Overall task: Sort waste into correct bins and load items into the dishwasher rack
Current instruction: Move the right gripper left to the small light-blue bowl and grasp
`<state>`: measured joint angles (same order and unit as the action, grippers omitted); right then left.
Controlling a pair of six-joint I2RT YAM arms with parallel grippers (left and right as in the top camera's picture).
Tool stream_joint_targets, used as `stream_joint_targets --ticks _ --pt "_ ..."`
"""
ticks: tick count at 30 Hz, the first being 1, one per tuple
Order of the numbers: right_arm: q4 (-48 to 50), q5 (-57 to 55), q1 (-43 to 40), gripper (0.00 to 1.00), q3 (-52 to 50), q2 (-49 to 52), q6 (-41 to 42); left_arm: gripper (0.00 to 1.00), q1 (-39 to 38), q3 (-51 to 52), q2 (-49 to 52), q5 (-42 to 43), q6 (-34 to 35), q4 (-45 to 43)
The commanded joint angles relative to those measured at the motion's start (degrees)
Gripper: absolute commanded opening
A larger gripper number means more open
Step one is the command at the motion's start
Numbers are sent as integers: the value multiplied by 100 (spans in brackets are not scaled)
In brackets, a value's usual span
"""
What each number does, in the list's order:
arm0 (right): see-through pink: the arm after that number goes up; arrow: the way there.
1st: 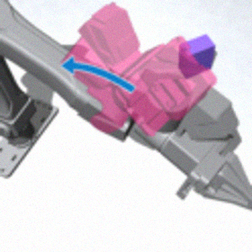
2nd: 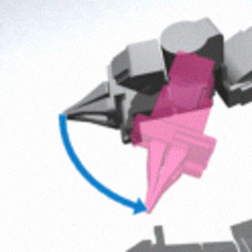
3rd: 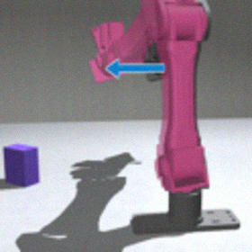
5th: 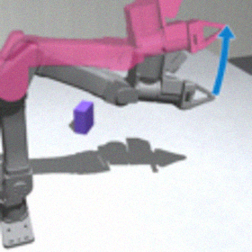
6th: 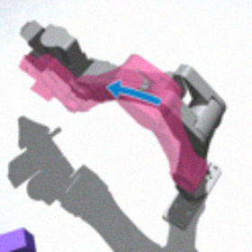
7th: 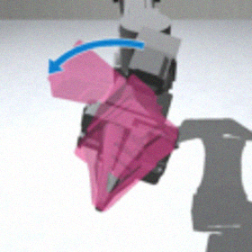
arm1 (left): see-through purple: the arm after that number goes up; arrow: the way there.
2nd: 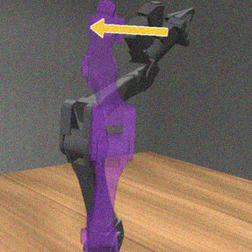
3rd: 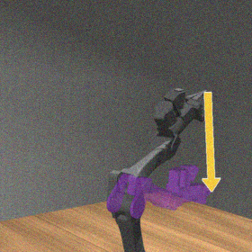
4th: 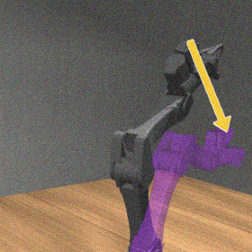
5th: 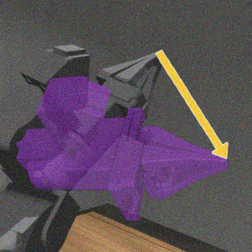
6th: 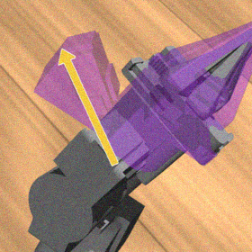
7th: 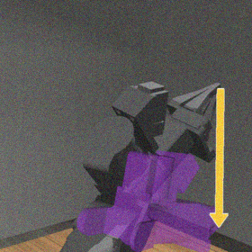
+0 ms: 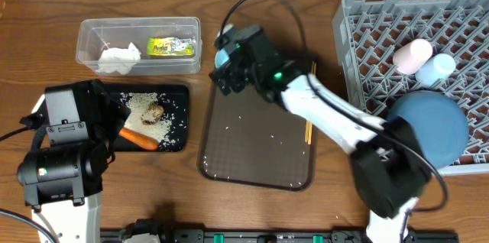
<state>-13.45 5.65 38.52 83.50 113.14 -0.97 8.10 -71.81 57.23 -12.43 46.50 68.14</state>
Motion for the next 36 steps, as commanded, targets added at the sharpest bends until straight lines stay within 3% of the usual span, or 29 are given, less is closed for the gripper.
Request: stream_joint_targets --ticks 1,7,14,25,29,36 --pt "87 -424 52 96 13 236 -254 98 24 -20 0 -111 11 20" --pt "66 -481 33 93 13 481 -483 98 24 -20 0 -111 11 20" --pt "48 -481 94 80 13 632 -699 98 24 -20 0 -111 11 20" --pt "-243 -557 109 78 13 911 -942 98 24 -20 0 -111 11 20" --pt "-387 -584 129 49 13 914 -944 98 24 -20 0 -111 11 20" --pt "-667 -890 120 36 13 914 -944 98 24 -20 0 -111 11 20"
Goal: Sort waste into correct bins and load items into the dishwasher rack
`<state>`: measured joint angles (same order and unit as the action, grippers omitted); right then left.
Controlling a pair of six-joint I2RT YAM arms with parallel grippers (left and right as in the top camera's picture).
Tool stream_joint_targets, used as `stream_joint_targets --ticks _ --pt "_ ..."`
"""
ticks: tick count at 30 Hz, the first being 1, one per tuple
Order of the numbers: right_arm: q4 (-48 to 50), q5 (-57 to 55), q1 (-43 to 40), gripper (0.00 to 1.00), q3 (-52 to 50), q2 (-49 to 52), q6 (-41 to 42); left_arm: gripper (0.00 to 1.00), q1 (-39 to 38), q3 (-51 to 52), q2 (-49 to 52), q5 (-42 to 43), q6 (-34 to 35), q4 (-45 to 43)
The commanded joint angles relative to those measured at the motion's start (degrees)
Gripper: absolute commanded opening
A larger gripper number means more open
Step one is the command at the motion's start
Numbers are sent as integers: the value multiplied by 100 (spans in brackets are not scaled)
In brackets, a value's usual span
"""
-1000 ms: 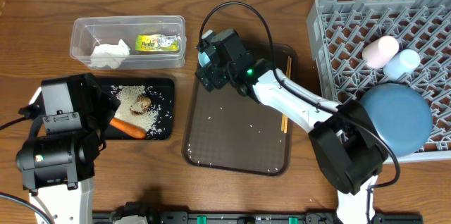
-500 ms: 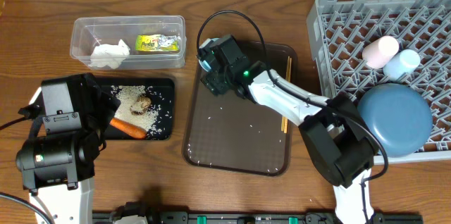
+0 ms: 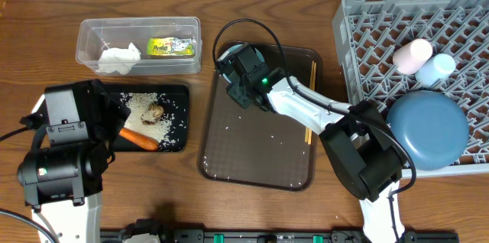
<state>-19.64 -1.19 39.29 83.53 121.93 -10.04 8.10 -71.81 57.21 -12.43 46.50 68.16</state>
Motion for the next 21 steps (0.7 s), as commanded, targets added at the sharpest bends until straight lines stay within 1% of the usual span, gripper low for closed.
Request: stream_joint_targets --ticks 1,4,9,12,15,17,18,19,21 --pt "-105 -208 44 36 11 35 -37 98 24 -20 2 -111 11 17" --pt "-166 -208 55 36 11 33 -35 98 24 -20 2 -111 11 17" --pt "-435 -264 59 26 92 33 -31 98 24 -20 2 -111 11 17" --pt "-669 -400 105 23 219 22 52 98 24 -20 2 -111 11 17" --pt "-975 -398 114 15 466 -11 267 98 24 -20 2 -111 11 17" --pt "-1139 -393 114 6 636 -59 439 98 24 -20 2 -111 11 17" --pt "-1220 -391 114 3 721 -81 507 98 24 -20 2 -111 11 17" --pt "-1290 -385 120 1 787 -111 557 98 24 -20 2 -111 11 17" --pt "-1419 -313 120 1 885 -188 684 98 24 -20 2 -111 11 17"
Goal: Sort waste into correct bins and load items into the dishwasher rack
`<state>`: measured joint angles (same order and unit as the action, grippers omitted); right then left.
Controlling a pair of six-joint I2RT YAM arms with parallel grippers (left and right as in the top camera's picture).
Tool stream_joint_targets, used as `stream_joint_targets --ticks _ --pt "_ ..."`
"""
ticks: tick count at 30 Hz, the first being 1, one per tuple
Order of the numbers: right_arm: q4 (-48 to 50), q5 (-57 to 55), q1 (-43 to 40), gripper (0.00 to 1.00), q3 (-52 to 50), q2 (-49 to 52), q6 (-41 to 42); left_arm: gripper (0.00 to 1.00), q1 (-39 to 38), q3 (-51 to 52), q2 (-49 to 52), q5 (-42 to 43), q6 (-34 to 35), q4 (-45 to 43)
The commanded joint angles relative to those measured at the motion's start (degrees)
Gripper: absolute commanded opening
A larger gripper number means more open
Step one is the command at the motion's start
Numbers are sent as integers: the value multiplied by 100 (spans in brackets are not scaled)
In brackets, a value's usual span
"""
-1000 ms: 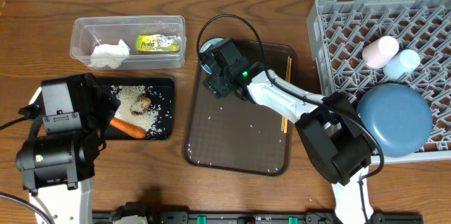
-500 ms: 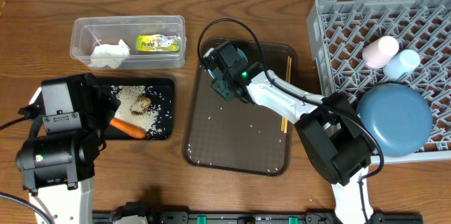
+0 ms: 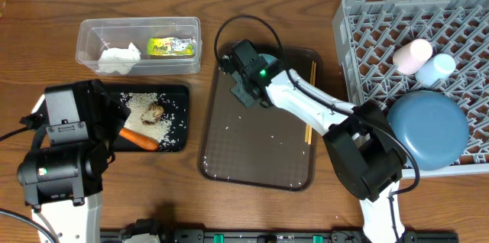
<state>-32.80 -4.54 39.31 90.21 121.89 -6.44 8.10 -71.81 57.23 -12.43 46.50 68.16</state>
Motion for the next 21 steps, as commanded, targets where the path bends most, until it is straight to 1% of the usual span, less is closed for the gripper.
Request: stream_joint_targets --ticks 1,3,7,12,13,15,17,19,21 --pt "-146 48 118 1 236 -223 398 98 24 -20 0 -111 11 17" --pt "-210 140 92 1 247 -297 623 98 24 -20 0 -111 11 17" --pt "-304 614 72 1 247 -308 682 98 24 -20 0 -111 11 17" --pt "-350 551 72 1 247 -308 767 98 24 -20 0 -111 11 17" --pt "-382 468 68 7 247 -308 767 98 24 -20 0 -111 11 17" --pt "-479 184 61 23 245 -308 767 98 24 -20 0 -111 11 17" --pt "-557 -151 61 34 245 -306 767 98 24 -20 0 -111 11 17" --pt "-579 -236 61 36 240 -304 765 98 24 -20 0 -111 11 17" --pt "-579 -229 61 36 234 -304 765 98 24 -20 0 -111 11 17"
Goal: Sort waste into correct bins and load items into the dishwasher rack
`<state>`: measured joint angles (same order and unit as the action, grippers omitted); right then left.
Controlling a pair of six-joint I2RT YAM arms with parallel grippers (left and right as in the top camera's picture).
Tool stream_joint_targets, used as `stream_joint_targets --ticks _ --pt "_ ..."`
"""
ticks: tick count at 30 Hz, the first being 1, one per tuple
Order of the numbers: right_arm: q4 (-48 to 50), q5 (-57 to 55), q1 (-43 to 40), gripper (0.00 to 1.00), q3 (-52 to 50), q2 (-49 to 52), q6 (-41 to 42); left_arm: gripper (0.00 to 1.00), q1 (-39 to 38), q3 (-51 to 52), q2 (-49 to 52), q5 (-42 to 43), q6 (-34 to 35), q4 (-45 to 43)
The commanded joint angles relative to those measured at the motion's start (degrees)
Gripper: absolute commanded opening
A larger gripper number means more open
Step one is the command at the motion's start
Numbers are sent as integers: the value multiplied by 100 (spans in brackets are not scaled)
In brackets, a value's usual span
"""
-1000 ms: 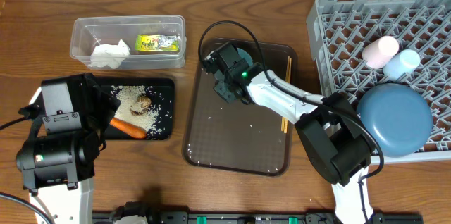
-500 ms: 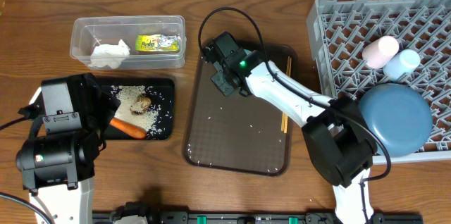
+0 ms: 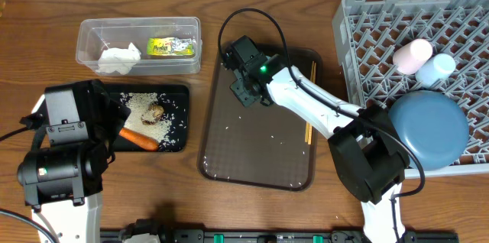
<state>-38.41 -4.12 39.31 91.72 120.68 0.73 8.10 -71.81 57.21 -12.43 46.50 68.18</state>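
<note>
My right gripper (image 3: 244, 95) points down over the upper left part of the brown tray (image 3: 229, 168). Its fingers are dark against the tray, so their state is unclear. Rice grains are scattered on the tray. A wooden chopstick (image 3: 309, 130) lies along its right side, partly under my right arm. The grey dishwasher rack (image 3: 382, 37) at the right holds a pink cup (image 3: 412, 55), a pale blue cup (image 3: 439, 68) and a blue bowl (image 3: 429, 128). My left arm (image 3: 65, 147) sits at the left, its gripper tip at the black tray's (image 3: 177, 90) left edge and mostly hidden.
The black tray carries rice, a brown scrap (image 3: 156, 111) and a carrot (image 3: 139, 138). Behind it a clear plastic bin (image 3: 139, 23) holds a crumpled tissue (image 3: 118, 57) and a green wrapper (image 3: 171, 46). A black cable loops above the right wrist.
The right wrist has shifted very slightly to the right over the brown tray's upper left. Nothing else has moved.
The right gripper was first at the brown tray's top left corner, large in view, with something pale blue at its tip. Then it was smaller in view over the tray's upper left, and it has stayed there. The left arm has not moved.
</note>
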Motion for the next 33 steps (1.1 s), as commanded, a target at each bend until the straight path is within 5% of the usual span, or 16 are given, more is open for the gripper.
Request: stream_joint_targets --ticks 1,8,18,33 --pt "-17 -273 61 36 81 -168 48 98 24 -20 2 -111 11 15" --pt "2 -238 63 24 -4 109 46 98 24 -20 2 -111 11 15" --pt "-103 -72 90 28 -15 249 -146 98 24 -20 2 -111 11 15" --pt "-339 138 116 23 -35 540 -278 98 24 -20 2 -111 11 15"
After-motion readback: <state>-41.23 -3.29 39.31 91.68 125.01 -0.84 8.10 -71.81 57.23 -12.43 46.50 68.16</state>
